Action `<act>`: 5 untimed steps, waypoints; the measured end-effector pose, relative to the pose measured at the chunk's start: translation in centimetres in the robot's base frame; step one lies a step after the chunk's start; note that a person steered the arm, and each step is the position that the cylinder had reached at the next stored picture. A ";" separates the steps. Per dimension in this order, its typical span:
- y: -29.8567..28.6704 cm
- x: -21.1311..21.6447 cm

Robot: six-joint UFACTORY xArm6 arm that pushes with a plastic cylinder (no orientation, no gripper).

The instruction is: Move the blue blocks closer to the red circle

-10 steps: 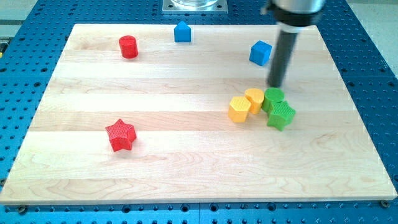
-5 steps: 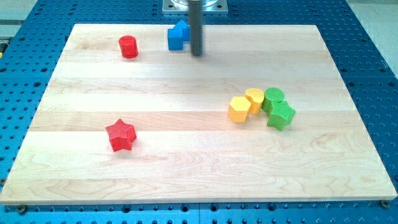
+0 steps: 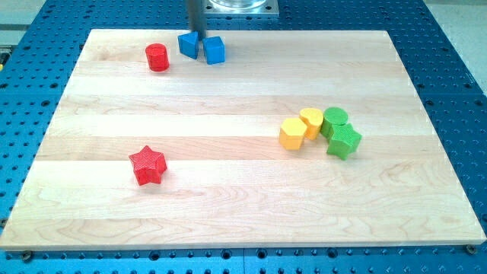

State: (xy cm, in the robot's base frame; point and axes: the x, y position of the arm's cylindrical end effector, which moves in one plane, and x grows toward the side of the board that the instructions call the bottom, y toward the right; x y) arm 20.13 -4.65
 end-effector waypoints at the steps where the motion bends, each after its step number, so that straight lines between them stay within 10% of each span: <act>1: 1.9 2.9; 5: -1.1 12.0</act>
